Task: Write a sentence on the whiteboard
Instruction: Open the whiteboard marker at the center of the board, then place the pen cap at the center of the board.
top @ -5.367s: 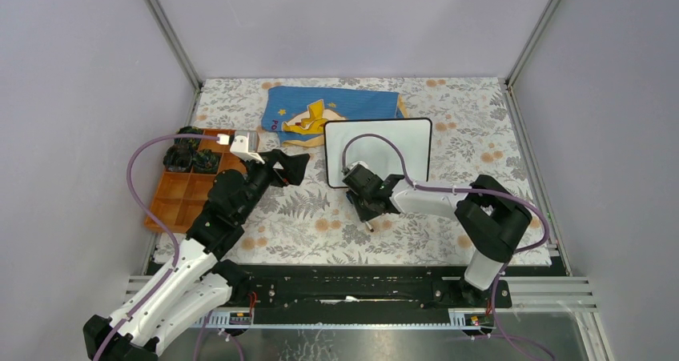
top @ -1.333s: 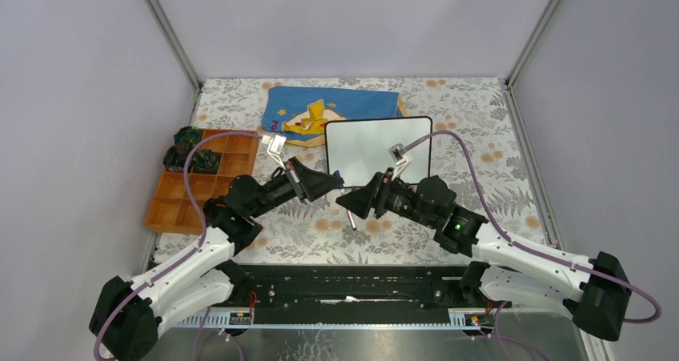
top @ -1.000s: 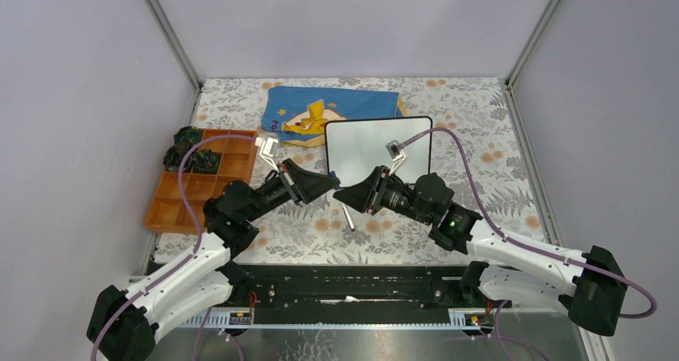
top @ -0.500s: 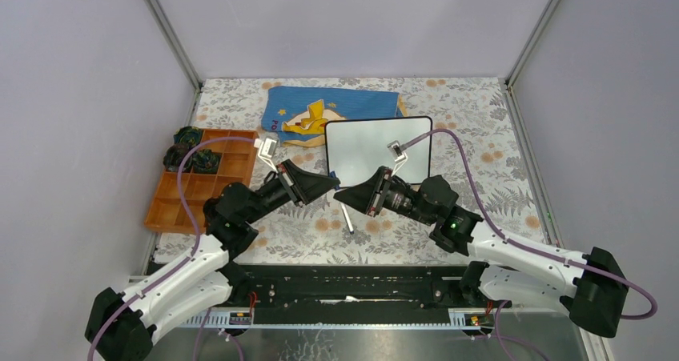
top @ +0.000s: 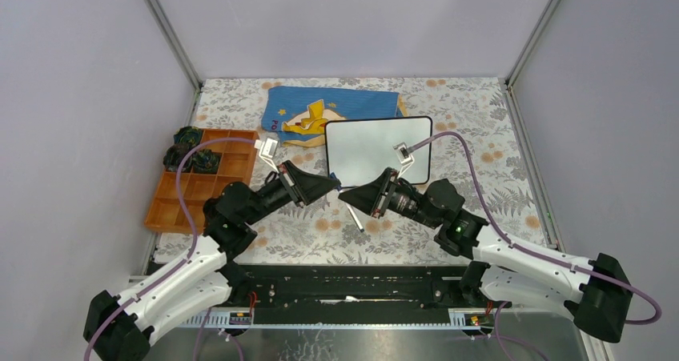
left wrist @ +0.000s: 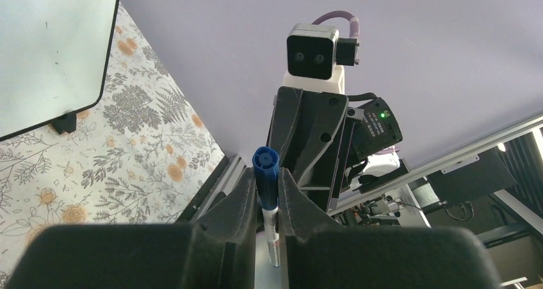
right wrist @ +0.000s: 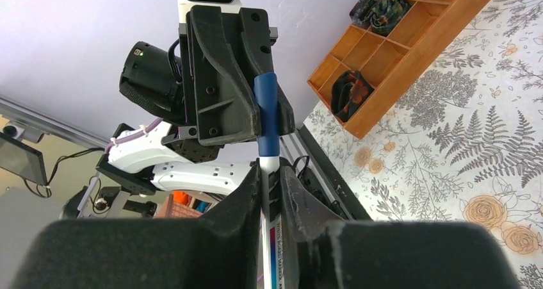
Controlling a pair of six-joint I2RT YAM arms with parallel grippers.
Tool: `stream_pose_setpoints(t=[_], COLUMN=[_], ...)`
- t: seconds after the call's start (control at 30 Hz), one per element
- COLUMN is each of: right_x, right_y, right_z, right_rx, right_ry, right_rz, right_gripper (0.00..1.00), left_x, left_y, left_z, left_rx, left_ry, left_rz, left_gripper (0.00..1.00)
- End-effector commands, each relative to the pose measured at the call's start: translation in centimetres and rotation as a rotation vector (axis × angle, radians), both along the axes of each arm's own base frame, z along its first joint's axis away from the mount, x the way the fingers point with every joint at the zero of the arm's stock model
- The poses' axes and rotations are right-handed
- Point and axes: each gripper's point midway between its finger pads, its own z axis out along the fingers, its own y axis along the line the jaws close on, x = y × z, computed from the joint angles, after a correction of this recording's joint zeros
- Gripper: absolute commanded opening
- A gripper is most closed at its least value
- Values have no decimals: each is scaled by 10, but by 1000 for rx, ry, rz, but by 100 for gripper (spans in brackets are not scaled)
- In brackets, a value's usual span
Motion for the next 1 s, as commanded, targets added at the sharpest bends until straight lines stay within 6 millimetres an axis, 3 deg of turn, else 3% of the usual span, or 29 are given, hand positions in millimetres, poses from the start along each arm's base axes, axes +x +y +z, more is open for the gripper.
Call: stream_pose_setpoints(t=[0.0, 0.43, 0.6, 0.67, 0.77, 0.87, 0.97], right_x=[-20, -27, -17, -3, 20, 34, 37], right_y=[-8, -18, -31, -48, -87, -125, -143], right_z=[-4, 3, -1, -9, -27, -43, -57], right_rx=[-10, 20, -63, -169, -352, -481, -525], right_ry=[2, -9, -41, -57, -72, -75, -65], right_rz=[63, 67, -21, -128, -332, -497, -565], right_gripper=[0, 0, 0, 0, 0, 0, 0], left_x=[32, 40, 44, 48, 55, 55, 44], left_y=[27, 29, 32, 38, 54, 72, 74], left_z=[41, 34, 17, 2, -40, -100, -152], left_rx=[-81, -47, 51, 152, 365, 608, 767], left_ry=[-93, -80, -68, -51, 24, 150, 270], left_rz=[229, 270, 298, 336, 413, 441, 365], left_gripper=[0, 0, 0, 0, 0, 0, 0])
